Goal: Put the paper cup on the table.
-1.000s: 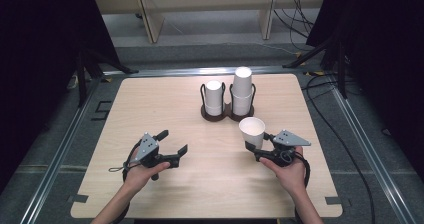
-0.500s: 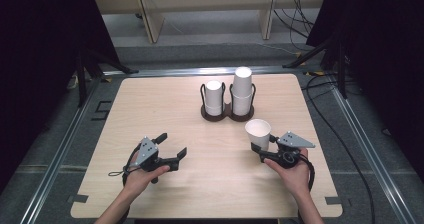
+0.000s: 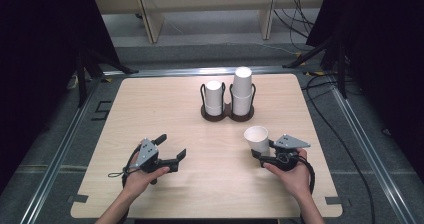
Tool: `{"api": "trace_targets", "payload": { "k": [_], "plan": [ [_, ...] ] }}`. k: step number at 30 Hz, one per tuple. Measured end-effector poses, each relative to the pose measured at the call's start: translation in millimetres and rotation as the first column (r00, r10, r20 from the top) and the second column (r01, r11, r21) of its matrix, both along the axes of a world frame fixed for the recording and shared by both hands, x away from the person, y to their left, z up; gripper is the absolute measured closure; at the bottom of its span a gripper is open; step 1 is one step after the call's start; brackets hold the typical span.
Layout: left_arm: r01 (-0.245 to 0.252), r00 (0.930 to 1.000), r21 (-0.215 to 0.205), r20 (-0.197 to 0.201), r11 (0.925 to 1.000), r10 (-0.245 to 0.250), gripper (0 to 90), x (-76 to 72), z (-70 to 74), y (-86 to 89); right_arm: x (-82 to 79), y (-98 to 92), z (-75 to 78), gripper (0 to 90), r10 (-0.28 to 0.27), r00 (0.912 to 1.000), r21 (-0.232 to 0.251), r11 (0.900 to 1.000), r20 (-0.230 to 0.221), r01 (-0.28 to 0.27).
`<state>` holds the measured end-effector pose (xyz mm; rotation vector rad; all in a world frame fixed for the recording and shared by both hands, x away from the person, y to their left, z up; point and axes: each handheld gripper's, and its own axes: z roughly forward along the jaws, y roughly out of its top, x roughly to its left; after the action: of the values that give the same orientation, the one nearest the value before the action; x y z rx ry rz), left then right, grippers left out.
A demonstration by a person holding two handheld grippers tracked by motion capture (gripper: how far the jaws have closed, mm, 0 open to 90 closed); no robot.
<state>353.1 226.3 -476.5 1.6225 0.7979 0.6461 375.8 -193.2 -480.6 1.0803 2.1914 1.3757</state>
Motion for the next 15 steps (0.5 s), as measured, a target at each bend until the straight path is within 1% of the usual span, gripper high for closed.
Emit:
{"api": "trace_targets", "payload": {
  "k": [1, 2, 3, 4, 5, 7, 8, 9, 10, 11, 12, 13, 14, 15],
  "plan": [
    [0.0, 1.0, 0.0, 0.0, 1.0, 0.0, 7.7, 0.1, -0.1, 0.1, -0.5, 0.8, 0.1, 32.0, -0.011, 0.9999, -0.007, 1.0, -0.013, 0.011],
    [-0.001, 1.0, -0.002, 0.0, 1.0, 0.001, 7.8, 0.2, -0.3, 0.1, 1.5, 0.1, -0.4, 32.0, -0.008, 0.9999, -0.029, 1.0, 0.01, 0.008],
    [-0.002, 1.0, -0.002, 0.0, 1.0, 0.002, 7.7, 0.3, -0.2, 0.2, 1.7, 0.4, 0.0, 31.9, -0.004, 1.0, -0.035, 0.999, -0.002, 0.004],
    [-0.001, 1.0, -0.003, 0.0, 1.0, 0.001, 7.7, 0.3, -0.2, 0.1, 0.7, 2.4, -0.1, 31.8, -0.014, 0.9996, -0.022, 1.0, -0.023, 0.014],
    [0.0, 1.0, -0.003, 0.001, 1.0, 0.0, 7.7, 0.4, -0.1, 0.0, 2.9, 1.8, -0.2, 31.7, 0.004, 1.0, -0.041, 0.999, -0.008, -0.004],
    [0.001, 1.0, -0.003, 0.002, 1.0, -0.001, 7.8, 0.4, -0.3, -0.3, 4.0, 3.7, -1.4, 31.4, 0.014, 0.9997, -0.031, 0.999, -0.021, -0.015],
    [0.002, 1.0, -0.001, 0.001, 1.0, -0.002, 7.7, 0.4, -0.5, -0.3, 3.9, 3.9, -1.0, 31.4, 0.007, 0.9998, -0.048, 0.999, -0.021, -0.008],
    [0.003, 1.0, -0.002, -0.002, 1.0, -0.003, 7.7, 0.2, -0.8, -0.4, 3.8, 4.4, -1.3, 31.3, 0.004, 0.9996, -0.053, 0.999, -0.03, -0.006],
    [0.005, 1.0, 0.0, -0.002, 1.0, -0.005, 7.7, 0.3, -1.0, -0.3, 5.1, 4.3, -2.4, 31.2, 0.008, 0.9997, -0.064, 0.998, -0.021, -0.009],
    [0.005, 1.0, 0.0, -0.002, 1.0, -0.005, 7.7, 0.2, -1.3, -0.3, 4.2, 4.1, -2.3, 31.0, -0.003, 0.9998, -0.069, 0.998, -0.02, 0.001],
    [0.005, 1.0, 0.002, -0.003, 1.0, -0.005, 7.7, 0.1, -1.5, -0.3, 4.3, 4.1, -2.5, 30.9, 0.005, 0.9997, -0.068, 0.998, -0.025, -0.007],
    [0.006, 1.0, 0.005, 0.0, 1.0, -0.006, 7.7, 0.3, -1.5, -0.2, 4.3, 4.4, -2.4, 30.9, 0.009, 0.9996, -0.068, 0.998, -0.027, -0.011],
    [0.018, 0.9996, -0.012, 0.02, 0.9998, -0.018, 7.7, 2.4, -2.7, -1.2, 4.2, 4.4, -2.3, 30.7, 0.011, 0.9996, -0.068, 0.998, -0.027, -0.012],
    [0.019, 0.9996, -0.011, 0.023, 0.9998, -0.019, 7.8, 2.7, -2.8, -1.4, 3.4, 4.8, -2.6, 30.6, 0.003, 0.9993, -0.061, 0.998, -0.038, -0.006]
  ]
}}
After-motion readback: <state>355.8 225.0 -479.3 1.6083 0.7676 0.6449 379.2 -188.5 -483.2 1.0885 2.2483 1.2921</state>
